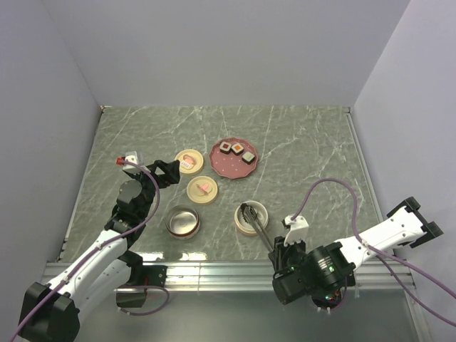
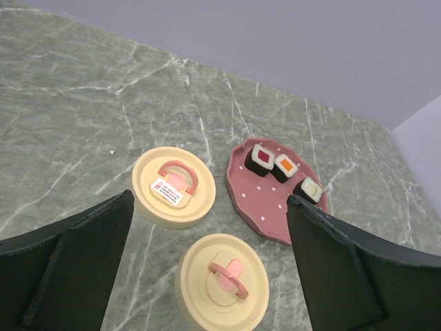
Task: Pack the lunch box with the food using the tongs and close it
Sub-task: Place the food into the lunch box, then pick up the food using the clamp
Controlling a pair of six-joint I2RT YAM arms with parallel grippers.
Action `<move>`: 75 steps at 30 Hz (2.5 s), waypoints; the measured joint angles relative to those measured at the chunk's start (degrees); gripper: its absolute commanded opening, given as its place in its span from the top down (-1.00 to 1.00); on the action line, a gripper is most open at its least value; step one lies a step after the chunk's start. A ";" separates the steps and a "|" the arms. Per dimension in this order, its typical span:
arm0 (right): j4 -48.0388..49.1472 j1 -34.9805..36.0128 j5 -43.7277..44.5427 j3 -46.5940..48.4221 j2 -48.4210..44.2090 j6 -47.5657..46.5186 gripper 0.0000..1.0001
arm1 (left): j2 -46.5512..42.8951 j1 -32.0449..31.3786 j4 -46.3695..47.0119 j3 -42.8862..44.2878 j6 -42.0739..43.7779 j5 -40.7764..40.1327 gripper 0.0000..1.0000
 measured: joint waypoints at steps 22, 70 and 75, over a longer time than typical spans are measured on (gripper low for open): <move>0.02 0.35 -1.57 -0.52 -1.66 2.89 0.21 | 0.15 0.00 0.02 0.00 0.00 0.04 -0.99; 47.36 -43.17 -0.42 -4.92 -9.03 -60.61 -0.02 | 3.63 -0.96 2.60 0.00 0.96 7.17 -0.98; 54.34 -51.12 -6.49 -6.95 -7.69 -64.96 -0.01 | 3.67 -1.20 2.62 0.00 1.16 7.54 -0.99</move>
